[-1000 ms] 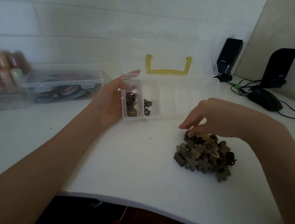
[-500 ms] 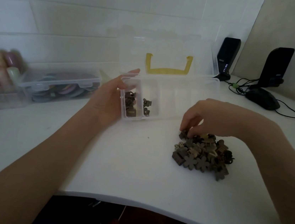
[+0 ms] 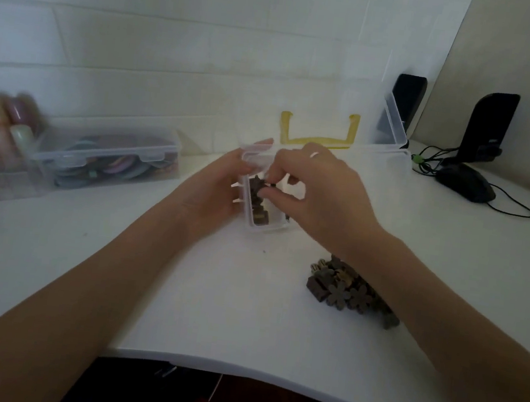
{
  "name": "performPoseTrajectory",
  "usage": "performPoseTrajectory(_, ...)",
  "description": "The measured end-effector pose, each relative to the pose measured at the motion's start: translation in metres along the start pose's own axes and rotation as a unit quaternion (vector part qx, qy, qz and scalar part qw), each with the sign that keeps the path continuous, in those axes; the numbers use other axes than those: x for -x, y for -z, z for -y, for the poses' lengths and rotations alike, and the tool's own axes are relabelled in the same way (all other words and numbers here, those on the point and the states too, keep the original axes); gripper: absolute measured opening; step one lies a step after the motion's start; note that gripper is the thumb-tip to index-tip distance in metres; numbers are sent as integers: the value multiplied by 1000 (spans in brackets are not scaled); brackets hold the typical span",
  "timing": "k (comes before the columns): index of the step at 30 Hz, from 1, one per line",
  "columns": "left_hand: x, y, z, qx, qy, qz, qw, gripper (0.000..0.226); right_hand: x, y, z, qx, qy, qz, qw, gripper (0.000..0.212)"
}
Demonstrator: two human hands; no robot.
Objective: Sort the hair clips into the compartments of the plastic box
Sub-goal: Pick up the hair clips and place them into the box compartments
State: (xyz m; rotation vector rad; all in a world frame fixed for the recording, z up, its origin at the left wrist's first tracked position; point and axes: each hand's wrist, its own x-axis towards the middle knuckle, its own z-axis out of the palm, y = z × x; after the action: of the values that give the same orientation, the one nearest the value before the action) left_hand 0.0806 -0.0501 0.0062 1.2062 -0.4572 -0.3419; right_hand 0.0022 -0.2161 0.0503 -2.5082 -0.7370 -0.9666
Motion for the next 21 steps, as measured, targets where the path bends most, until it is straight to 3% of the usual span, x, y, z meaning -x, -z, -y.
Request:
performPoseTrajectory(4,0,3,1,-11,-2,-16,1000,59,-16,-13,0,95,37,-14,995,14)
performPoseTrajectory(9,-2,7,3,21,-2,-28,999,63,-26,-33,12,250,48,31,966,35)
performPoseTrajectory(12,-3,9,1,28,1,-39,999,59,-25,-39,8,312,69,42,947,20)
performPoseTrajectory(15,-6,13,2,49,12,-35,998,54,-18,-37,-2,263,118,35,957,6)
performPoseTrajectory(18,-6,14,3,52,11,-12,999,48,-18,-25,-5,216,118,34,969,15)
performPoseTrajectory(21,-6,14,1,45,10,-30,999,61,-22,-13,-10,142,108,67,982,20)
